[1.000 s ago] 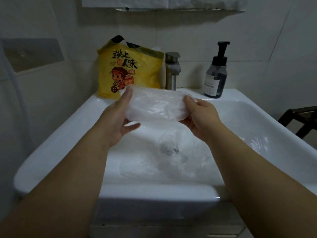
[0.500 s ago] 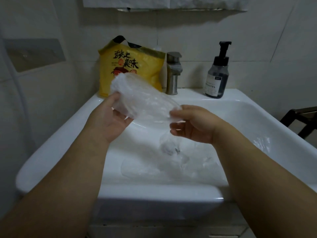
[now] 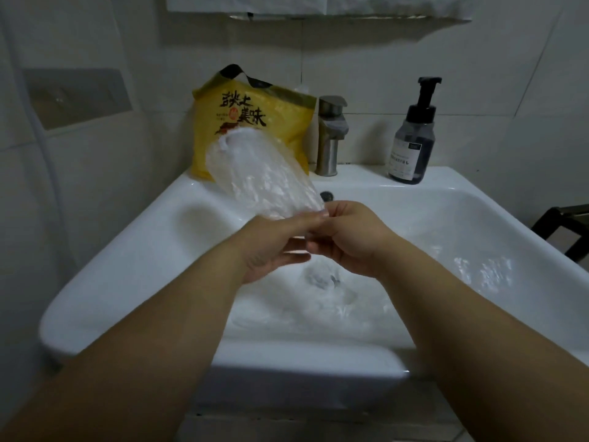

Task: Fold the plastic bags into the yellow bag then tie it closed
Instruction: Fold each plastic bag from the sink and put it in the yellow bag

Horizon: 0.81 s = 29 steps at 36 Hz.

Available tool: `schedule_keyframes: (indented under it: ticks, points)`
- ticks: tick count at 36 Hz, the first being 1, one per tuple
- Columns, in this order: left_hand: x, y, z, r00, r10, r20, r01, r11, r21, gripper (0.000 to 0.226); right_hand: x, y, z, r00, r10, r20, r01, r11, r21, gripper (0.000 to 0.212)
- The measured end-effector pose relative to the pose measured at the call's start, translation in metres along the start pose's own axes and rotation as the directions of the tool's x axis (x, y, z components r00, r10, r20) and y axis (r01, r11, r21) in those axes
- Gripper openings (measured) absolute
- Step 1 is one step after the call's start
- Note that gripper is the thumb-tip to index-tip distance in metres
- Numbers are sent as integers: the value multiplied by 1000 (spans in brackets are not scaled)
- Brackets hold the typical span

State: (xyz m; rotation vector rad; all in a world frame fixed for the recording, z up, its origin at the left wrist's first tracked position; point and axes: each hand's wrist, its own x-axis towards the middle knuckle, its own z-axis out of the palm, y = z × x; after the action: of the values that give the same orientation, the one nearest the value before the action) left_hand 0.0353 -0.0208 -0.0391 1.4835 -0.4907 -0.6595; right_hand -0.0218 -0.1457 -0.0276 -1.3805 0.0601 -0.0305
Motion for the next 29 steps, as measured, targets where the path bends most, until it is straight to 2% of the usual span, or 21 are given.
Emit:
schedule_keyframes:
  ticks: [1,2,5,7,11,14,19,21,24,26,28,29]
  points:
    - [3,-1,1,998,24,-62,-25,1000,-10,28,0,3,2,1000,-6,-9,6,1000,-29,16]
    - [6,-1,0,994,42,-103,-48,997,-59,26,0,5,4,1000,-7,-18,6,999,-53,15]
    - [8,3,-8,988,75,-138,-104,970,-221,32,1,8,6,1000,11,-29,-14,993,-120,8]
    - [7,6,-14,978,99,-185,-149,950,-276,22,1,9,5,999,29,-34,-34,984,-173,9]
    - [5,15,-27,948,120,-295,-250,854,-457,20,-2,9,0,997,75,-5,-73,951,-299,13]
    - [1,20,-37,921,119,-372,-318,782,-536,11,-4,6,-5,993,113,38,-96,947,-308,9]
    - [-3,22,-45,891,102,-441,-377,707,-598,10,-5,1,-7,991,129,45,-112,953,-282,6]
    - [-4,22,-47,917,131,-377,-352,711,-609,19,-6,-1,-6,994,105,34,-94,968,-234,8]
    - [-7,20,-45,975,88,-205,-201,747,-633,42,-7,-5,-6,997,77,16,-73,981,-178,10]
    - [-6,19,-43,976,9,-216,-139,792,-594,31,-9,-8,-5,995,82,62,-75,990,-118,22]
    - [-5,19,-43,954,-63,-294,-121,814,-568,12,-10,-12,-5,991,84,108,-87,996,25,36]
    - [-4,19,-45,943,-87,-323,-123,807,-577,9,-11,-13,-5,992,70,102,-81,991,103,36]
